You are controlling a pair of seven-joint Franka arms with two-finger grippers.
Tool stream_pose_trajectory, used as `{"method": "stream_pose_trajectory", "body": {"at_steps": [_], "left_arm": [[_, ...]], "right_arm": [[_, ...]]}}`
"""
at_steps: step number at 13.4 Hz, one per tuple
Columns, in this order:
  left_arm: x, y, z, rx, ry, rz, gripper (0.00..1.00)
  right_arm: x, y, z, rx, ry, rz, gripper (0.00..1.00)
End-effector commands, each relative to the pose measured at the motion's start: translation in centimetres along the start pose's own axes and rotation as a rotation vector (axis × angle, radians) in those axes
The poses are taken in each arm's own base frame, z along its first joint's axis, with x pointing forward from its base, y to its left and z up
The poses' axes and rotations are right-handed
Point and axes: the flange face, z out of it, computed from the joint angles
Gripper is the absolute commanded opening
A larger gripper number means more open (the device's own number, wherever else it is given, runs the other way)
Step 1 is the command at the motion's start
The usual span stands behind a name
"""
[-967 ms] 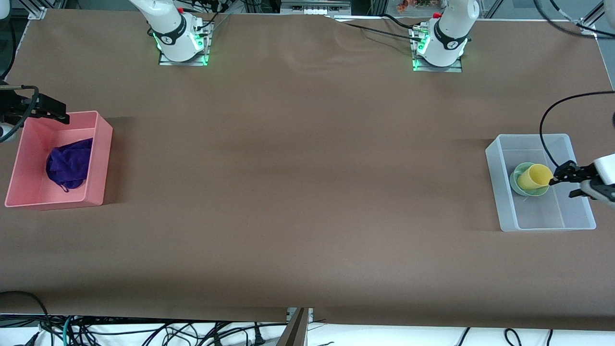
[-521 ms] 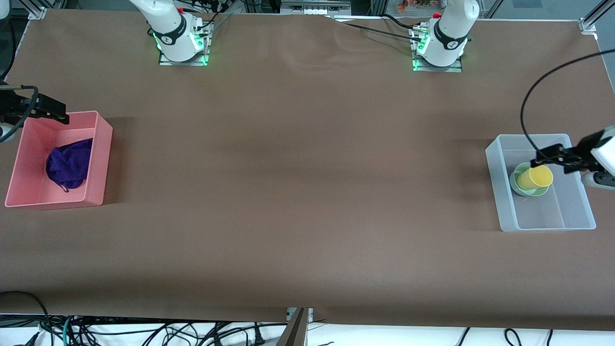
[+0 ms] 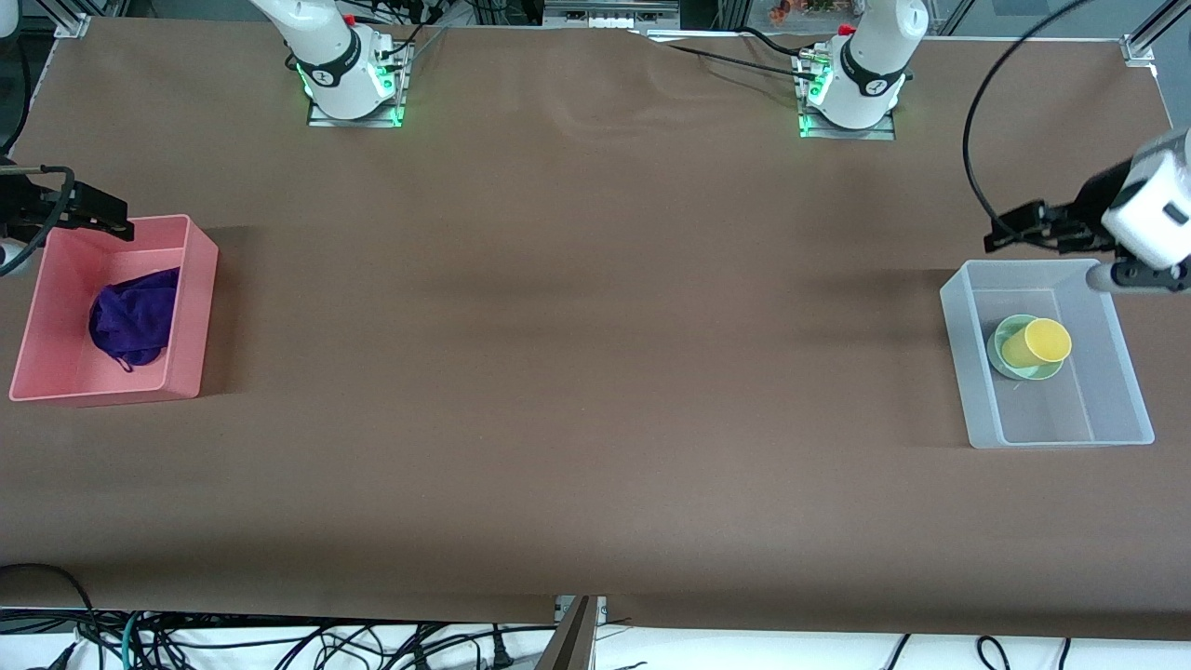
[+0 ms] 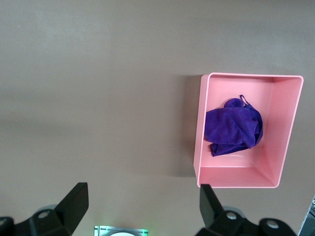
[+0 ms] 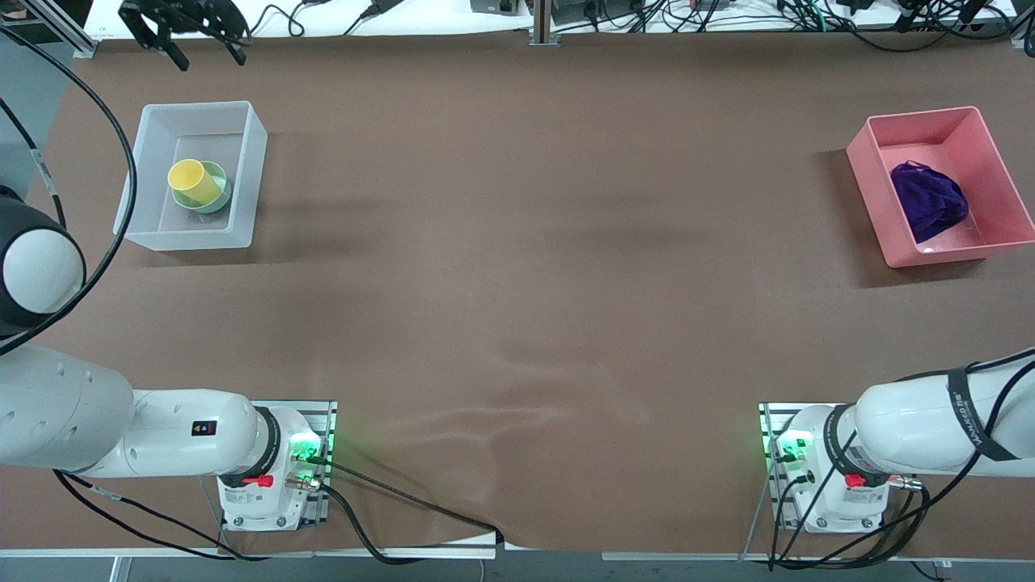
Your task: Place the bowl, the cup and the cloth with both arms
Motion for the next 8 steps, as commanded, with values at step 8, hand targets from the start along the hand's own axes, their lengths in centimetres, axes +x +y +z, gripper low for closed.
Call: {"method": "stream_pose_trajectory", "body": {"at_steps": [8], "left_arm": [[-0.53, -0.72, -1.61, 0.077, 0.013, -0.008, 1.00]], "right_arm": [[-0.23, 0.20, -0.13, 0.013, 0.007, 0.015, 1.00]]}}
